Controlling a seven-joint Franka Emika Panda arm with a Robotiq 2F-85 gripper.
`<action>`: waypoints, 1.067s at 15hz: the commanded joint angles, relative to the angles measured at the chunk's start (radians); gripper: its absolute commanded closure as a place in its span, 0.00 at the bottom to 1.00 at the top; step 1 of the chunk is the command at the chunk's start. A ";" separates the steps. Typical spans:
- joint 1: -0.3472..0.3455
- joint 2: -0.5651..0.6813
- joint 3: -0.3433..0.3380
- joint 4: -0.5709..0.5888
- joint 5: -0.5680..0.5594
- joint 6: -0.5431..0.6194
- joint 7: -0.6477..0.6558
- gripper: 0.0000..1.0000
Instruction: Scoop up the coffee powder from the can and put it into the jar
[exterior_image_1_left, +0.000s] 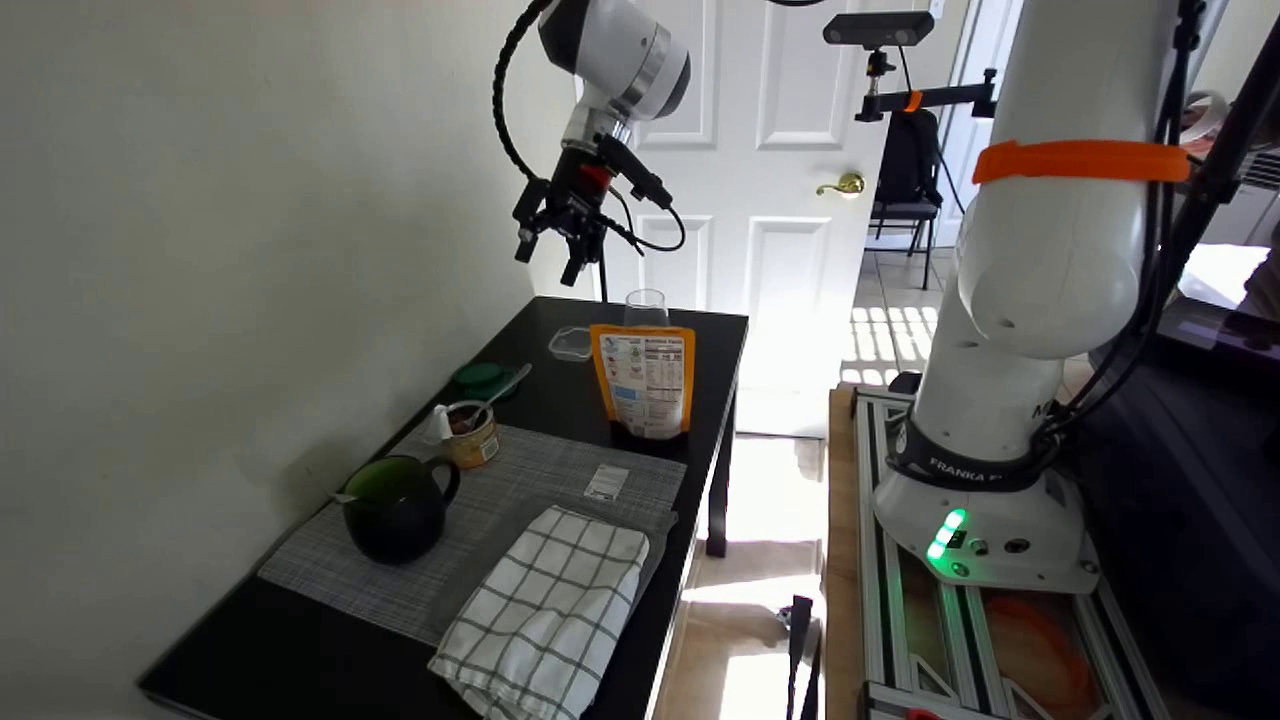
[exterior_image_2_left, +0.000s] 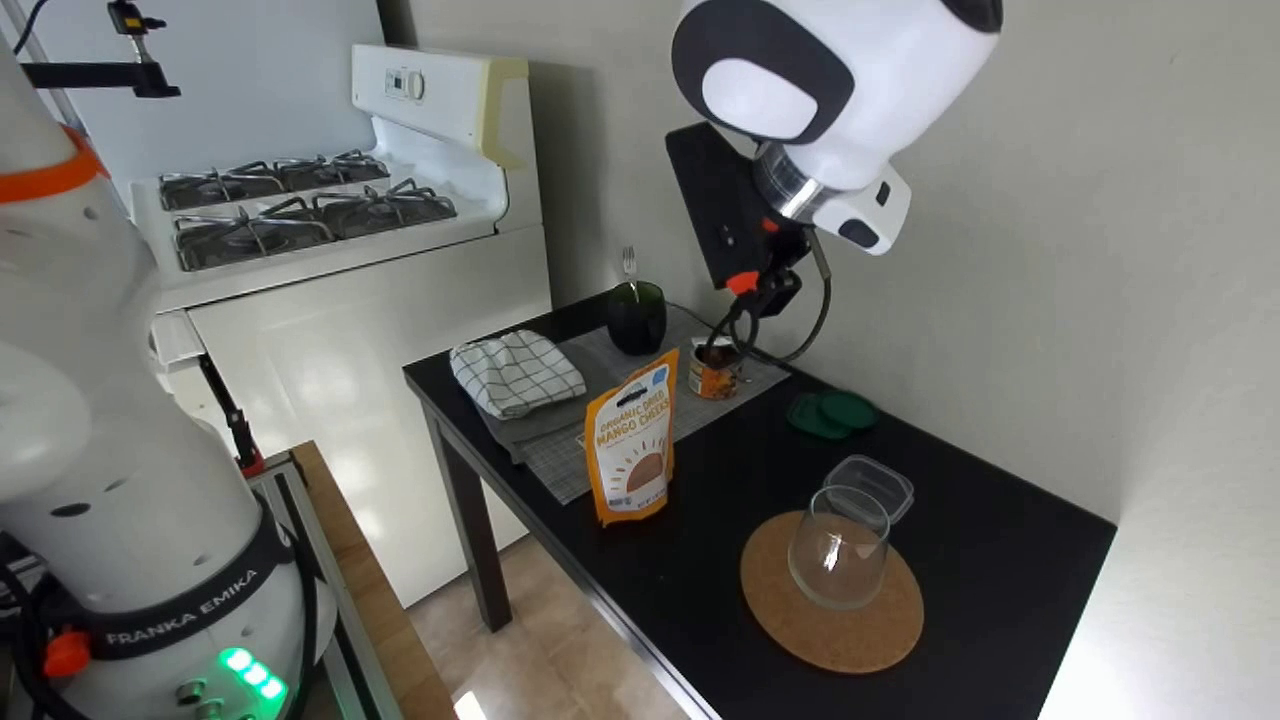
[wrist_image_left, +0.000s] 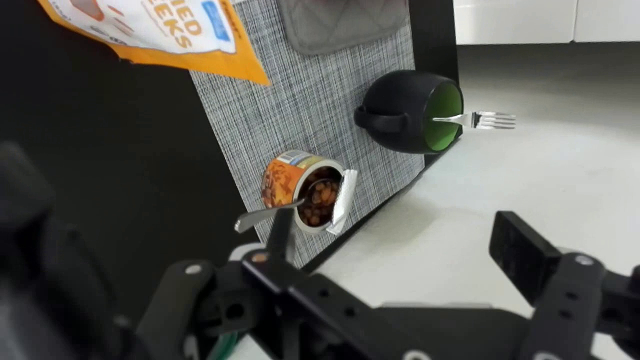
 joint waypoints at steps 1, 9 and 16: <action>-0.051 0.138 0.012 0.060 0.056 -0.098 -0.076 0.00; -0.118 0.346 0.052 0.187 0.029 -0.137 -0.057 0.00; -0.123 0.378 0.079 0.187 0.088 -0.038 -0.102 0.00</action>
